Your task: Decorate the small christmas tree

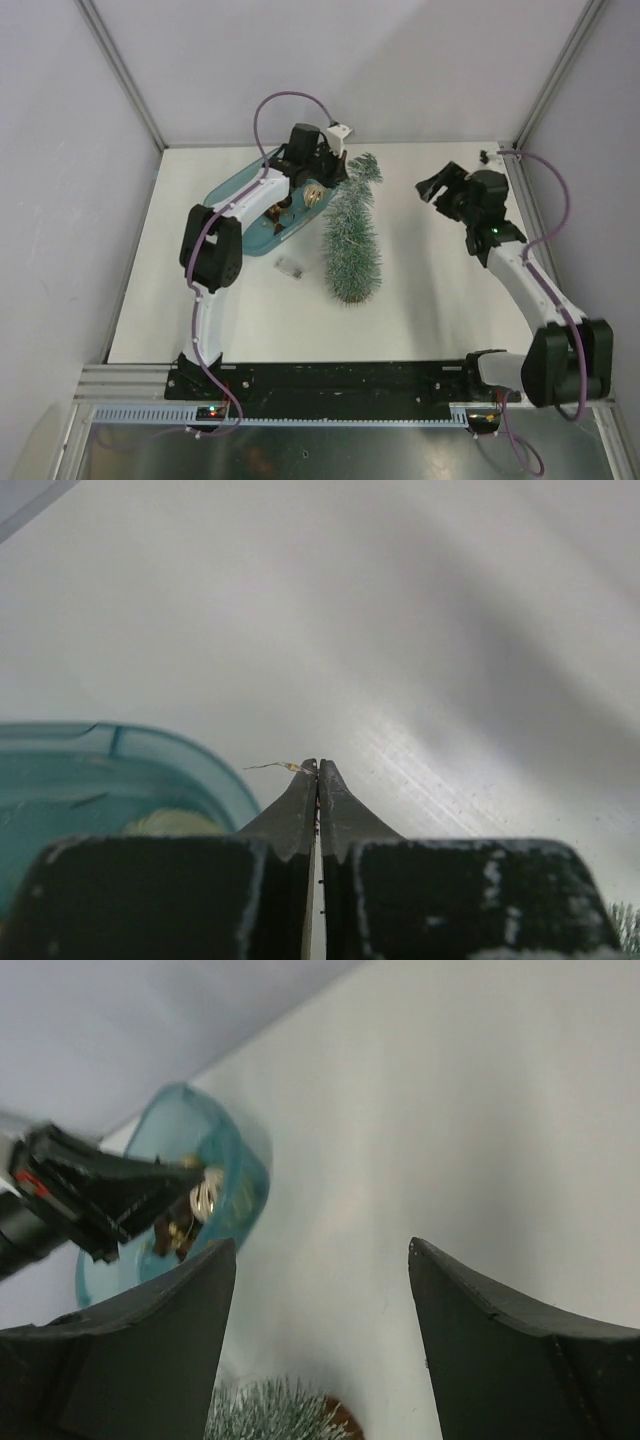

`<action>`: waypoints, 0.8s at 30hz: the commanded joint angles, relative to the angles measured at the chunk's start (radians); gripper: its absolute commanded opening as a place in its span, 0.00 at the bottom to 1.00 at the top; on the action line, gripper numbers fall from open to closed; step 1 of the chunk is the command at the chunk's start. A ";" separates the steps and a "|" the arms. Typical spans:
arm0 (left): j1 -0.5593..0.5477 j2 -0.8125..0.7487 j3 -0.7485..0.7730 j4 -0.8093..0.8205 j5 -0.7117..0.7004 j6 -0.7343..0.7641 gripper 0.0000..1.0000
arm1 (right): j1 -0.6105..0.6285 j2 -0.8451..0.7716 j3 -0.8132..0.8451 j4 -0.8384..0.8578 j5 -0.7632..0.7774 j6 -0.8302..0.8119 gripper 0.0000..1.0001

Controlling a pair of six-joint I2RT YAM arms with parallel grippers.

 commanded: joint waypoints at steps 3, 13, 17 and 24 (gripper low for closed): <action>-0.031 0.079 0.137 0.032 0.157 -0.039 0.05 | 0.044 0.157 0.010 0.172 -0.256 0.073 0.76; -0.047 0.186 0.316 0.044 0.421 -0.119 0.07 | 0.029 0.271 -0.119 0.488 -0.396 0.172 0.77; -0.055 0.205 0.361 0.055 0.496 -0.138 0.08 | 0.016 0.313 -0.158 0.609 -0.443 0.225 0.77; -0.071 0.226 0.403 0.062 0.541 -0.164 0.10 | 0.014 0.378 -0.200 0.864 -0.510 0.327 0.76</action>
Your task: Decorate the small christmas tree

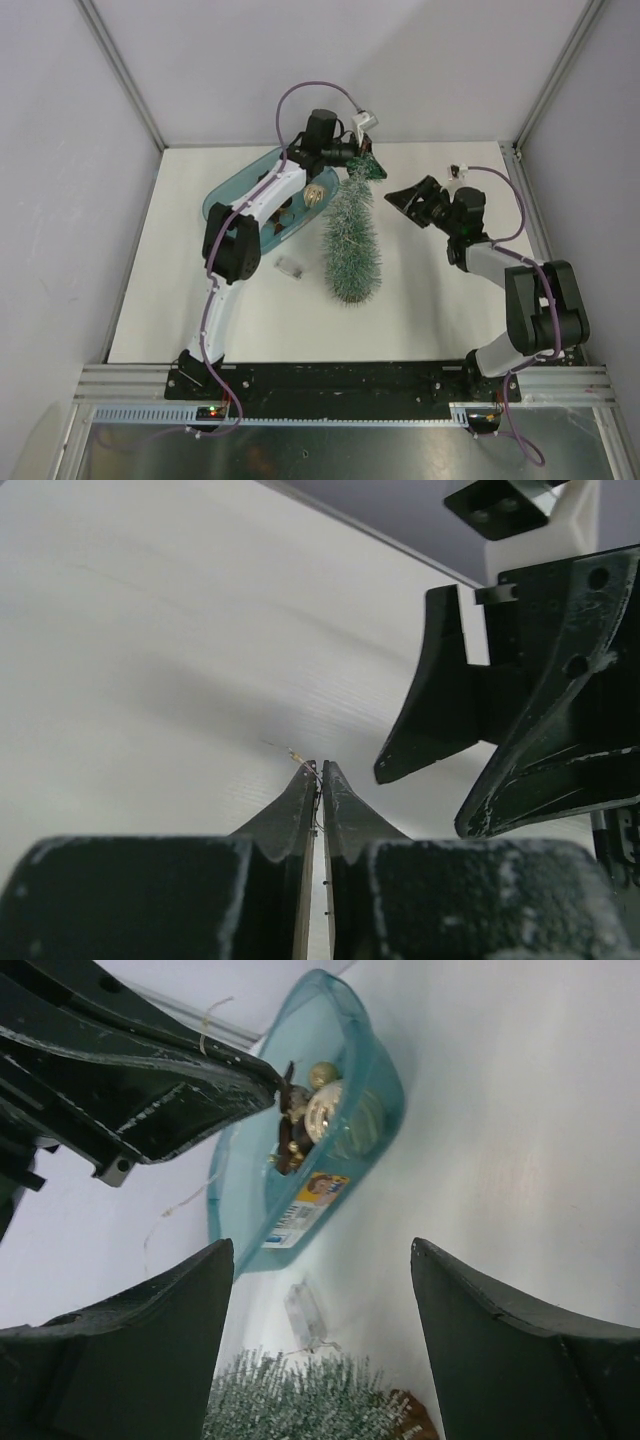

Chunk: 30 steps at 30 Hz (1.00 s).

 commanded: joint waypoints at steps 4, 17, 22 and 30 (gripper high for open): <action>-0.020 0.021 0.057 0.032 0.059 -0.043 0.10 | 0.009 0.059 -0.016 0.373 -0.093 0.137 0.75; -0.031 0.038 0.064 0.032 0.097 -0.041 0.08 | 0.038 0.167 -0.016 0.611 -0.089 0.249 0.72; -0.031 0.043 0.076 0.032 0.143 -0.037 0.08 | 0.056 0.255 -0.002 0.771 -0.104 0.363 0.65; -0.029 0.030 0.064 0.032 0.160 -0.027 0.08 | 0.079 0.282 0.016 0.796 -0.107 0.403 0.58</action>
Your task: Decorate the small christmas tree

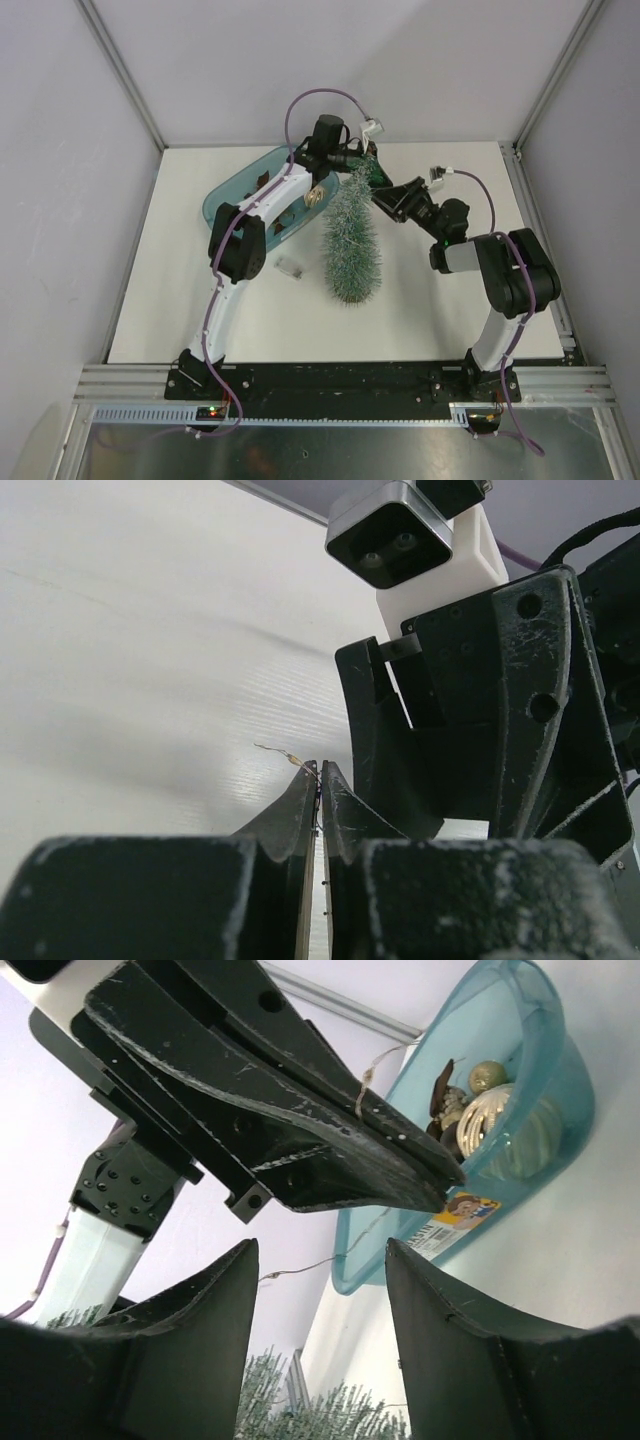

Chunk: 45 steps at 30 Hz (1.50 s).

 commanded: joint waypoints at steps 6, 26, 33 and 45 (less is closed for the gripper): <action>-0.003 -0.033 0.025 0.021 0.101 -0.010 0.08 | 0.018 0.016 0.044 0.141 -0.012 0.060 0.45; 0.013 -0.101 -0.038 0.019 0.116 -0.009 0.77 | 0.002 0.011 0.049 0.122 -0.017 0.058 0.00; 0.077 -0.166 -0.072 0.019 -0.020 -0.013 0.99 | -0.054 -0.157 -0.025 -0.199 0.051 -0.178 0.00; 0.180 -0.433 -0.391 0.019 -0.156 -0.008 1.00 | -0.019 -0.424 -0.090 -0.683 0.357 -0.492 0.00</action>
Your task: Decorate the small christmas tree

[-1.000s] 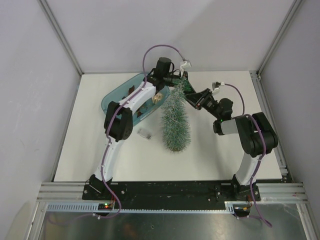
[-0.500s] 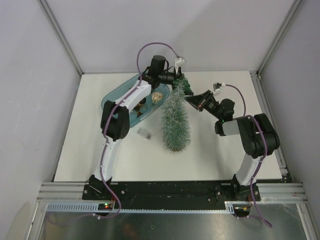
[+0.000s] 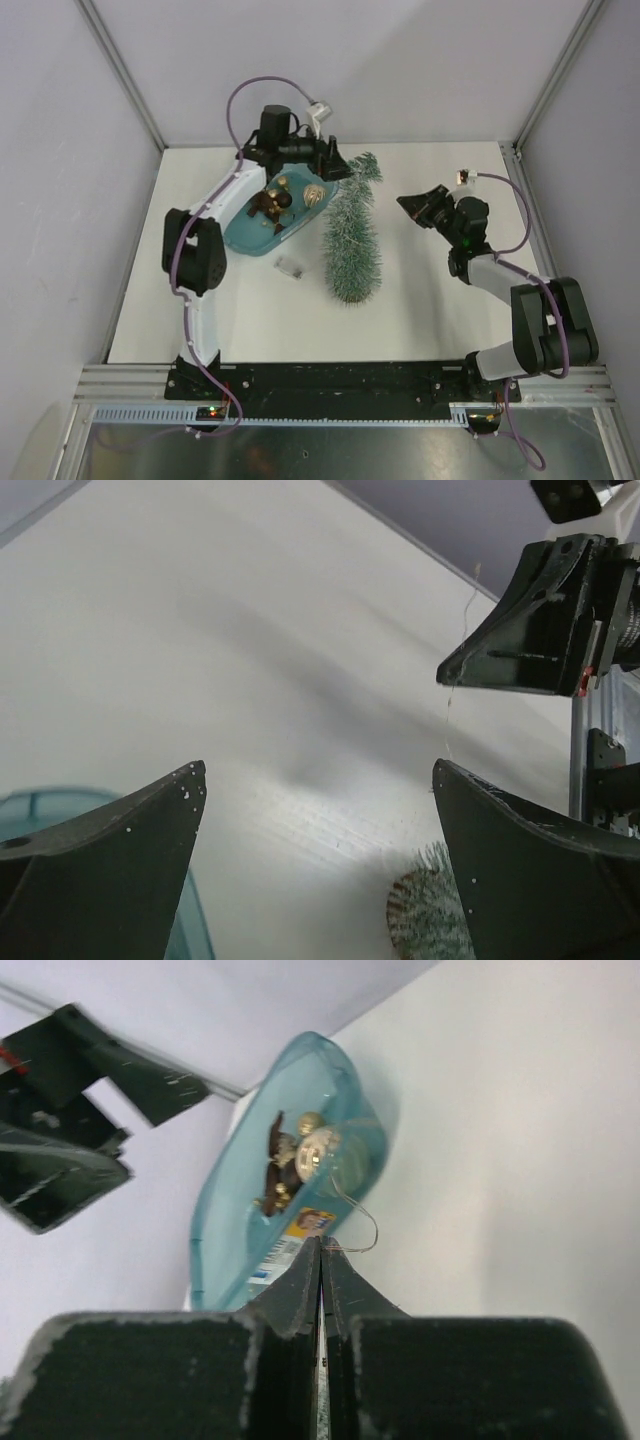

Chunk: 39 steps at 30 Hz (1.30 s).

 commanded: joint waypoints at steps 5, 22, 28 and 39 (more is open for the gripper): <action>0.060 -0.258 -0.205 0.006 -0.020 -0.004 1.00 | 0.108 -0.179 -0.036 -0.319 0.308 -0.212 0.00; 0.094 -0.555 -0.457 0.002 -0.025 -0.006 1.00 | 0.640 -0.698 -0.152 -0.920 0.890 -0.194 0.00; 0.095 -0.636 -0.533 0.000 -0.051 0.001 1.00 | 0.926 -0.754 -0.153 -1.036 1.068 -0.098 0.00; 0.094 -0.703 -0.585 -0.001 -0.061 -0.002 1.00 | 1.161 -0.666 -0.141 -0.960 1.129 -0.103 0.00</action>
